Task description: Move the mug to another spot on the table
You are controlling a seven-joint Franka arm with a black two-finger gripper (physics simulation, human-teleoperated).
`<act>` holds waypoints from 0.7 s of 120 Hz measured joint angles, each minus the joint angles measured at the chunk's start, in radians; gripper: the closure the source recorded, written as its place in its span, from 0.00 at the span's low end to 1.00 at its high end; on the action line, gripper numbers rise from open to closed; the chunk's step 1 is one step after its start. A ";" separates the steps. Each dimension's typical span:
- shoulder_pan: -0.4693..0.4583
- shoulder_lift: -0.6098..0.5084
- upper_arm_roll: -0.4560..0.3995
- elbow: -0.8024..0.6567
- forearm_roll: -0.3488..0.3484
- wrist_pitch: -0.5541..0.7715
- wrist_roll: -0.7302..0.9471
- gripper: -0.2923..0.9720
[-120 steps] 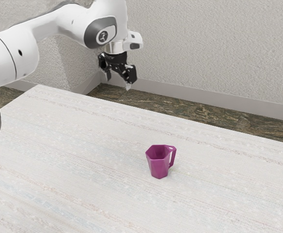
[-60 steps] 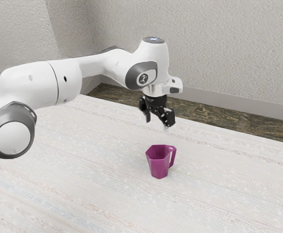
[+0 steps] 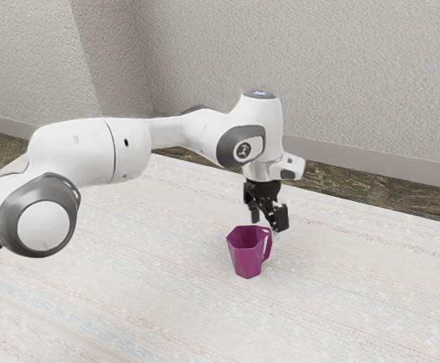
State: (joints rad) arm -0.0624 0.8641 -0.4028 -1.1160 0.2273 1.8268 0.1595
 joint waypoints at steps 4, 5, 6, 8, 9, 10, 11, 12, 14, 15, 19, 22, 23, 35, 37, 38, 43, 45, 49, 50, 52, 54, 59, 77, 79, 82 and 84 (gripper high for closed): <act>0.000 0.012 0.002 0.005 0.000 0.001 0.020 0.23; 0.000 0.015 0.002 0.006 0.000 0.002 0.025 0.23; 0.000 0.017 0.003 0.007 0.000 0.002 0.030 0.23; 0.000 0.021 0.003 0.009 0.000 0.003 0.039 0.23; 0.000 0.023 0.003 0.010 0.000 0.003 0.043 0.23; 0.000 0.025 0.003 0.011 0.000 0.003 0.048 0.23; 0.000 0.028 0.003 0.011 0.000 0.004 0.052 0.23; 0.000 0.030 0.003 0.012 0.000 0.004 0.057 0.23; 0.000 0.034 0.004 0.013 0.000 0.005 0.065 0.23; 0.000 0.036 0.004 0.013 0.000 0.005 0.069 0.23; -0.001 0.041 0.003 0.014 0.000 0.007 0.085 0.23; -0.001 0.044 0.003 0.015 0.000 0.008 0.096 0.23; -0.001 0.045 0.003 0.015 0.000 0.008 0.100 0.23; -0.002 0.051 0.004 0.013 -0.001 0.011 0.138 0.24; -0.002 0.051 0.004 0.012 -0.001 0.012 0.143 0.24; -0.002 0.051 0.004 0.012 -0.001 0.012 0.146 0.24; -0.003 0.052 0.004 0.012 -0.001 0.013 0.158 0.26; -0.005 0.052 0.004 0.012 -0.001 0.013 0.163 0.27; -0.008 0.052 0.005 0.011 -0.001 0.014 0.171 0.30; -0.008 0.052 0.005 0.011 -0.001 0.014 0.173 0.31; -0.009 0.052 0.005 0.011 -0.001 0.014 0.177 0.32; -0.010 0.052 0.005 0.011 -0.001 0.014 0.181 0.33; -0.011 0.053 0.006 0.011 -0.001 0.015 0.189 0.37; -0.018 0.052 0.010 0.004 0.002 0.016 0.213 0.48; -0.019 0.051 0.010 0.003 0.003 0.016 0.216 0.48; -0.019 0.051 0.011 0.003 0.004 0.016 0.219 0.50; -0.020 0.051 0.011 0.002 0.004 0.016 0.221 0.51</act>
State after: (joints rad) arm -0.0821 0.9153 -0.3918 -1.1139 0.2316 1.8424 0.3806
